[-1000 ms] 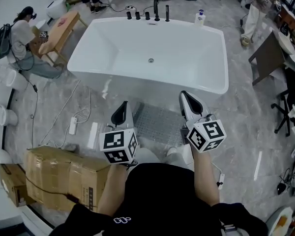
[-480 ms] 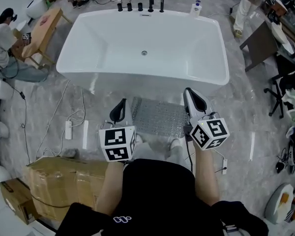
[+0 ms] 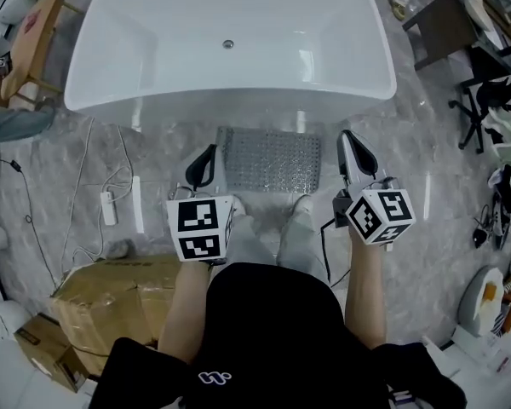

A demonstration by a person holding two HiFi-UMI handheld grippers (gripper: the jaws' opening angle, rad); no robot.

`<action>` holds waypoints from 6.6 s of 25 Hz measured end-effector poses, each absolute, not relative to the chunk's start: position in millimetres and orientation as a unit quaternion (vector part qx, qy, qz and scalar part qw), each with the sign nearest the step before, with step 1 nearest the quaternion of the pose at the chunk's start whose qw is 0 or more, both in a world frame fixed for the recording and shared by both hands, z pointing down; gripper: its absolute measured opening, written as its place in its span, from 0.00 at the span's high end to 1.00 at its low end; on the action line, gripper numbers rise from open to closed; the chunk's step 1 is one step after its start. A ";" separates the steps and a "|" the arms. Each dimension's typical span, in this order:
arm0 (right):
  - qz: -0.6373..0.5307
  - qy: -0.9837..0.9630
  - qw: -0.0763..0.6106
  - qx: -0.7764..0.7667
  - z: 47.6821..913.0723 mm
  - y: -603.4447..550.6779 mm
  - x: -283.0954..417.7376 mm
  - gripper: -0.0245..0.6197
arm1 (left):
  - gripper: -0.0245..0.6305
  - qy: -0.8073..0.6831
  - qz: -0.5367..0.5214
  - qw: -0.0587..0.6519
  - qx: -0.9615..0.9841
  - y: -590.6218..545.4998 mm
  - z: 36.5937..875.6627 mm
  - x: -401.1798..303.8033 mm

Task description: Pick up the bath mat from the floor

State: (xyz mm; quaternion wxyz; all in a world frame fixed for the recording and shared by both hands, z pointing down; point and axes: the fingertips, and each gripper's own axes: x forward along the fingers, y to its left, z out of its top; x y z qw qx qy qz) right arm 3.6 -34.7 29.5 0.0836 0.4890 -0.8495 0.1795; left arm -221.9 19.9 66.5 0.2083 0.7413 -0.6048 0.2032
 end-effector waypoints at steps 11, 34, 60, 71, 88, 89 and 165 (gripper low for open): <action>0.235 -0.823 0.144 0.497 131.9 -32.4 59.1 0.95 | 0.96 -0.589 0.263 0.218 0.732 6.6 152.9 -212.8; 0.364 -0.781 0.229 0.453 392.8 -41.7 91.6 0.95 | 0.94 -0.502 0.289 0.367 0.727 -28.4 361.6 -138.5; 0.385 -0.768 0.320 0.400 629.0 -1.0 111.5 0.76 | 0.68 -0.472 0.395 0.446 0.650 15.6 626.4 -163.9; 0.389 -0.750 0.355 0.399 694.2 -2.1 129.2 0.64 | 0.53 -0.460 0.430 0.447 0.635 7.7 699.3 -195.0; 0.471 -0.676 0.377 0.423 822.5 -11.7 182.0 0.48 | 0.43 -0.442 0.449 0.487 0.605 -5.6 817.5 -228.4; 0.475 -0.673 0.376 0.424 829.2 -13.2 184.8 0.48 | 0.43 -0.443 0.451 0.487 0.603 -6.5 821.7 -233.4; 0.538 -0.597 0.433 0.409 926.5 -34.2 193.1 0.93 | 0.92 -0.450 0.497 0.524 0.526 19.2 904.0 -247.1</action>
